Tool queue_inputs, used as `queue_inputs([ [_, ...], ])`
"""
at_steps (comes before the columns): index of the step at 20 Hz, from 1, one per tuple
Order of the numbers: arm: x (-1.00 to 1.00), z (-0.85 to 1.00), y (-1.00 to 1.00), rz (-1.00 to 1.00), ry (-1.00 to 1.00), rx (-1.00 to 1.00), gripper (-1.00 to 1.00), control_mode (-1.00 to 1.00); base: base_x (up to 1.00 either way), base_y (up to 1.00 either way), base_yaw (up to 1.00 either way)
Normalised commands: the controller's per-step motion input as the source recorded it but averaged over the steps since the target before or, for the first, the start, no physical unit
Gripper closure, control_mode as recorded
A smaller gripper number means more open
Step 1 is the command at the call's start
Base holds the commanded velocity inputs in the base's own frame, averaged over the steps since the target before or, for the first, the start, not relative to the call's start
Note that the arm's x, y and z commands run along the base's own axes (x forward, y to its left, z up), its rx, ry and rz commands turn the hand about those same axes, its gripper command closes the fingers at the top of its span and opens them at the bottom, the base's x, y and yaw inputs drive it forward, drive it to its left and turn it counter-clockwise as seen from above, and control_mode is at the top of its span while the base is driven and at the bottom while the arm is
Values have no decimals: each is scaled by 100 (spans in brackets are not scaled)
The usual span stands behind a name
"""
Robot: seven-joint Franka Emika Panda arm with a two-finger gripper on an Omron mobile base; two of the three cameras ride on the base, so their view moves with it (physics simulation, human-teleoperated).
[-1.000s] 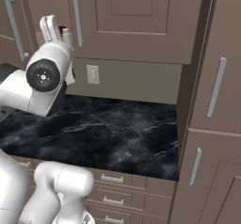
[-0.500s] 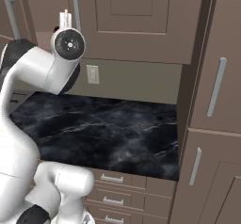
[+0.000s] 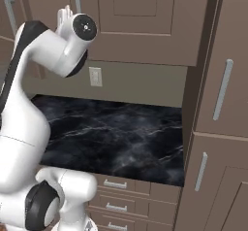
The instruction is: The dining table condiment station is running low on shaker. Refill the condiment station by opening the cabinet and taking the shaker from the cabinet and placing it on the dining table.
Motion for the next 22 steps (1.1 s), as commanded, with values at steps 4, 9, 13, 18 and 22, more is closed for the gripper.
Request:
queue_inputs([
  [4, 58, -8, 25, 4, 6, 0, -100, -100, 0, 0, 0],
  [9, 37, -12, 45, 5, 0, 0, -100, -100, 0, 0, 0],
  [13, 36, -10, 48, 4, 0, 0, -100, -100, 0, 0, 0],
  [18, 38, -11, 44, 4, 0, 0, -100, -100, 0, 0, 0],
  [22, 5, -2, 56, 10, 0, 0, -100, -100, 0, 0, 0],
])
